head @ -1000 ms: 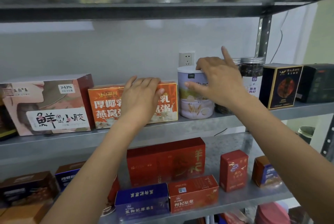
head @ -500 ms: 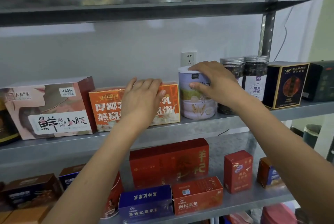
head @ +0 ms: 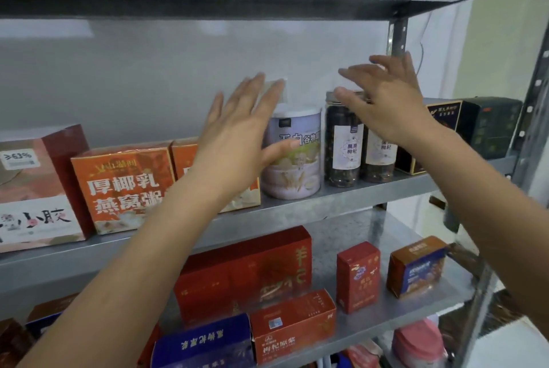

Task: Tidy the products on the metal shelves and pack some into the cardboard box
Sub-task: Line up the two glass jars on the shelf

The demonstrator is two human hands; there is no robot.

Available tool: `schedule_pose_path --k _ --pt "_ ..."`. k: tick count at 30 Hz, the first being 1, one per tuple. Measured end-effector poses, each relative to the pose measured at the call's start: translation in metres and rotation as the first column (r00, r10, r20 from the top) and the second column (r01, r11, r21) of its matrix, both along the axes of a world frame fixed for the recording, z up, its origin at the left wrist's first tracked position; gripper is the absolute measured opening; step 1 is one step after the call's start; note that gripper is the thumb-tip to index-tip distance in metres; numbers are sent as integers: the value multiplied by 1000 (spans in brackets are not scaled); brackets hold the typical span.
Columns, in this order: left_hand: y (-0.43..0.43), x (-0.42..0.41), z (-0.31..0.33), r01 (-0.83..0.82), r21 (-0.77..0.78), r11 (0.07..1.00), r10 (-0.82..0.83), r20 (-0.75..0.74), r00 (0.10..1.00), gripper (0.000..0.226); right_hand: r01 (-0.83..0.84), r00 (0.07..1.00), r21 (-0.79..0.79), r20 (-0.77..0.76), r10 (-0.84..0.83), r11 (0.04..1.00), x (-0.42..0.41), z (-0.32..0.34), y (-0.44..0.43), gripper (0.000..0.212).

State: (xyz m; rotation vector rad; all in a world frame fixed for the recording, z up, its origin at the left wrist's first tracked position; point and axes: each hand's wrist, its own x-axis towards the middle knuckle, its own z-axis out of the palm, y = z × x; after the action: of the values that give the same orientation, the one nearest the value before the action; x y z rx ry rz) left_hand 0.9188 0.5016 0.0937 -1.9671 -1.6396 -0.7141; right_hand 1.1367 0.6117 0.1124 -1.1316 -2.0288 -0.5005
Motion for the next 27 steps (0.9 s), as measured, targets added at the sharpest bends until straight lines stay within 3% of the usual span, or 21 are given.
schedule_pose_path --k 4,7,14,19,22,24,26,27 --pt "21 21 -1 29 -71 997 -31 -21 999 68 -29 999 -53 42 32 998 10 -5 5 54" --pt "25 27 -6 18 1 1000 -18 41 999 53 -62 998 -57 25 64 996 12 -2 4 49" --pt "20 44 -10 -92 40 995 89 61 994 48 -182 983 1 -11 182 983 10 -1 -2 50" --pt "15 58 1 -144 -52 988 151 149 977 50 -327 917 51 -225 330 944 19 2 -18 51" --pt "9 86 -6 33 187 982 -94 326 941 42 -463 795 26 -429 428 886 36 8 -35 46" --pt "1 110 -19 173 307 936 -326 564 759 41 -544 725 -19 -515 458 839 45 12 -46 34" --pt "-10 133 -29 286 263 921 -364 842 398 45 -634 640 -37 -587 496 773 49 15 -57 21" --pt "-13 142 -33 361 202 910 -291 934 209 49 -674 590 -48 -635 498 737 49 16 -61 21"
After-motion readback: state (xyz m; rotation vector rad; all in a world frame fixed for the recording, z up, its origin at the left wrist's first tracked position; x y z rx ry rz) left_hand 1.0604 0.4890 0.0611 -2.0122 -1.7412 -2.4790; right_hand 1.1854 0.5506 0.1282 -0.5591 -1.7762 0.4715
